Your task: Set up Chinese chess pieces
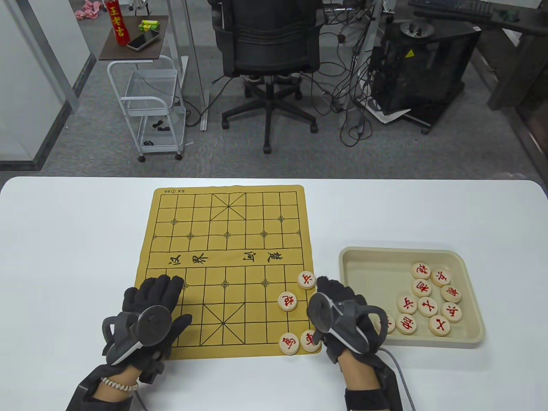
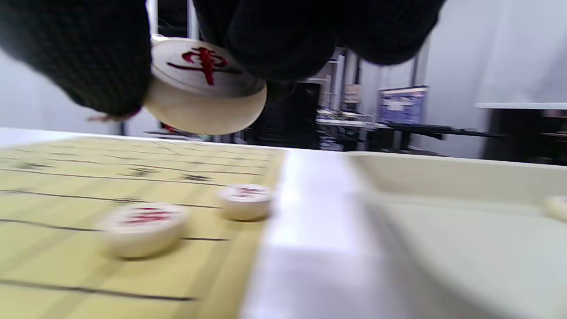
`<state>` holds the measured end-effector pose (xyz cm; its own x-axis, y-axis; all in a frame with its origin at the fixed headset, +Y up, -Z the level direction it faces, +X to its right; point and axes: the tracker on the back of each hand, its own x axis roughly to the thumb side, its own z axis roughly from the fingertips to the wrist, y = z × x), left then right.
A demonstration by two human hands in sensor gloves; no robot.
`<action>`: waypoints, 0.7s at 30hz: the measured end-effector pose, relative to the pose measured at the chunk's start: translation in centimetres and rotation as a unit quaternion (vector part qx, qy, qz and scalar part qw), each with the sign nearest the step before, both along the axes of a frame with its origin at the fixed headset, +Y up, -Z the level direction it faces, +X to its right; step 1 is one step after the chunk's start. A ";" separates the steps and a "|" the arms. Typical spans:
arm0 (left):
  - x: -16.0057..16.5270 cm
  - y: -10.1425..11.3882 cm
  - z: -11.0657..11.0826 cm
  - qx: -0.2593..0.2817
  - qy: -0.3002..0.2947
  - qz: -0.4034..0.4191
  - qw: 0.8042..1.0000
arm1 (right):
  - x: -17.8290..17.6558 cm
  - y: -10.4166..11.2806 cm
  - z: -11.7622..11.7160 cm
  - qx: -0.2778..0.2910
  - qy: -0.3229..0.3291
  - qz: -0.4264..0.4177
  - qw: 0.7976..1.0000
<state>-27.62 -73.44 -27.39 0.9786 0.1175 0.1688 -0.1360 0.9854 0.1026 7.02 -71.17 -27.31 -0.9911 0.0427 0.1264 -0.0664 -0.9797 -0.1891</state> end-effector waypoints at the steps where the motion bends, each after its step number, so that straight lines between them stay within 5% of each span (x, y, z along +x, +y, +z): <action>1: 0.1 0.0 0.0 -0.001 -0.002 -0.002 1.000 | -1.2 -0.1 0.6 0.002 0.017 -0.008 1.000; 5: 0.9 0.0 0.4 0.001 -0.014 -0.011 1.000 | -5.7 -1.4 3.0 0.013 0.088 -0.038 0.995; 11: 2.9 -0.1 1.1 -0.024 -0.055 0.033 0.998 | -7.3 -3.4 3.7 0.027 0.123 0.023 0.992; 15: 6.0 -0.9 1.6 -0.077 -0.109 0.132 0.982 | -7.6 -3.3 4.1 0.033 0.132 0.019 0.990; 21: 9.4 -2.5 0.5 -0.167 -0.082 0.220 0.958 | -7.8 -3.0 4.6 0.054 0.138 0.019 0.989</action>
<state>-18.24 -75.95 -26.89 0.7857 0.5866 0.1965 -0.5330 0.8031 -0.2663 -0.75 -74.15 -22.70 -0.9185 -0.0223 0.3948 -0.0940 -0.9575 -0.2727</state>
